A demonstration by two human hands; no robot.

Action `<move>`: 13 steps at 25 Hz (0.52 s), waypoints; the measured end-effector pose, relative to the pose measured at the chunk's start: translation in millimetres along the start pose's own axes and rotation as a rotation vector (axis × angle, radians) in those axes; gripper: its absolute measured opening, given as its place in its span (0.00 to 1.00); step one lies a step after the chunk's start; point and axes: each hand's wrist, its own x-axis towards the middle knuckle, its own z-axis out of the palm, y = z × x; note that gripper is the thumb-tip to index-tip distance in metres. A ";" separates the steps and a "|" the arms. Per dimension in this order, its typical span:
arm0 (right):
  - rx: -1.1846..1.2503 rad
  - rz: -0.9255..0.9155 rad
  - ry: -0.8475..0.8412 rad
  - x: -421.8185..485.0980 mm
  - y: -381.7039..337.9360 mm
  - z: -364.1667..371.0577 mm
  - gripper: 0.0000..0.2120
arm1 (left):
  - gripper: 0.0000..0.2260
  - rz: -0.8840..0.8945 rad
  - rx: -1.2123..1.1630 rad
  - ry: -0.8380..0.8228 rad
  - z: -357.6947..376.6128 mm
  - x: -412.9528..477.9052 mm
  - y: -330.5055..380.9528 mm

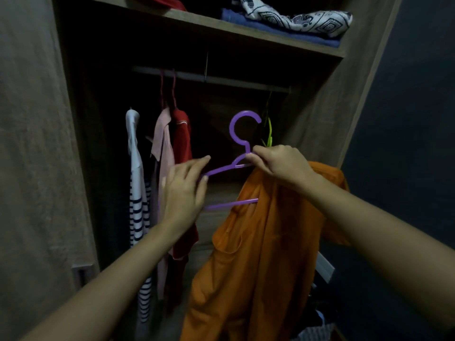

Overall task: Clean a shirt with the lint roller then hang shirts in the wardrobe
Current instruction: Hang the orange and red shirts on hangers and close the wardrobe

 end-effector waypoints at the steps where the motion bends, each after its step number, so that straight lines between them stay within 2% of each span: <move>1: 0.023 0.009 0.035 2.0 0.9 1.9 0.23 | 0.14 0.071 0.058 0.055 3.1 -8.4 8.4; 2: 0.042 0.014 0.081 4.1 1.5 2.1 0.23 | 0.13 0.137 0.060 0.056 8.7 -20.9 14.8; 3: 0.060 0.012 0.128 6.2 1.6 0.4 0.23 | 0.12 0.183 0.043 -0.015 17.6 -36.9 16.7; 6: 0.128 -0.018 0.211 8.6 4.2 -11.1 0.23 | 0.19 0.106 -0.004 -0.474 42.7 -84.0 -5.5; 7: 0.159 -0.029 0.207 7.2 8.7 -15.1 0.23 | 0.21 0.077 -0.052 -0.564 46.6 -93.5 -20.9; 10: 0.172 -0.069 0.111 -9.8 33.0 -17.7 0.26 | 0.17 -0.097 -0.264 -0.610 33.0 -95.6 -73.3; 13: 0.008 -0.052 -0.079 -34.4 43.3 -1.4 0.36 | 0.12 -0.084 -0.225 -0.760 6.4 -71.8 -97.3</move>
